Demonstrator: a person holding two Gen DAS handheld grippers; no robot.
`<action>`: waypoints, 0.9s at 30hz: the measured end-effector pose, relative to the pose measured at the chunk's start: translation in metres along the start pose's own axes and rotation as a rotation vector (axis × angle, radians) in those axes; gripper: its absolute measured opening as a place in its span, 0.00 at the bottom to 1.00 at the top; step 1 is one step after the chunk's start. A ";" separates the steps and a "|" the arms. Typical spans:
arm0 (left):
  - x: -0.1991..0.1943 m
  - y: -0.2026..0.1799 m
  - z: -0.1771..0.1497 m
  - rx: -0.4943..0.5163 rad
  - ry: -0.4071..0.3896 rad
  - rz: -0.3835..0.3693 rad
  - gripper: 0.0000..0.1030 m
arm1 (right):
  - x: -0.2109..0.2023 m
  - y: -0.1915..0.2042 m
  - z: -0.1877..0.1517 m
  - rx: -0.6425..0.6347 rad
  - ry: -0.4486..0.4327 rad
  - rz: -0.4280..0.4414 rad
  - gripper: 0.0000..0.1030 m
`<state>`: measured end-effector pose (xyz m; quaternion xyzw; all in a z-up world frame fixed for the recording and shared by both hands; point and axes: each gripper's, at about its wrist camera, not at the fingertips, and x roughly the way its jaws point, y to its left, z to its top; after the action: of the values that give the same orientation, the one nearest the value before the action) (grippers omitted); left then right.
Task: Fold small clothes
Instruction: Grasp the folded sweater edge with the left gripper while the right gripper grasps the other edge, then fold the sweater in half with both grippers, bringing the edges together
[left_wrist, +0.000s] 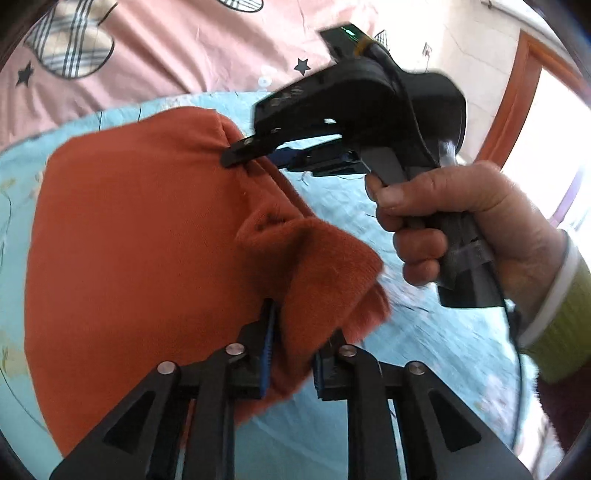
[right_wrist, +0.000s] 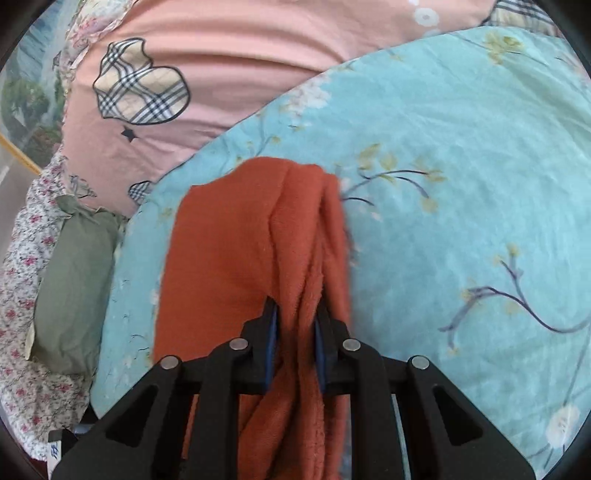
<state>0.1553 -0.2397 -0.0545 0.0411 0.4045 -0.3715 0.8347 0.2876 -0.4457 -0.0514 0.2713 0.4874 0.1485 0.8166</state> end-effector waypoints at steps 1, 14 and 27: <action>-0.009 0.005 -0.002 -0.018 0.001 -0.025 0.20 | -0.006 -0.001 -0.003 0.010 -0.017 -0.013 0.25; -0.073 0.164 -0.007 -0.484 -0.012 0.035 0.74 | -0.022 0.008 -0.041 0.037 0.022 0.081 0.85; -0.002 0.191 0.020 -0.455 0.092 -0.109 0.51 | 0.019 -0.013 -0.037 0.102 0.139 0.124 0.43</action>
<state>0.2920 -0.1077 -0.0841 -0.1530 0.5172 -0.3129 0.7817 0.2640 -0.4351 -0.0867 0.3312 0.5322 0.1920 0.7551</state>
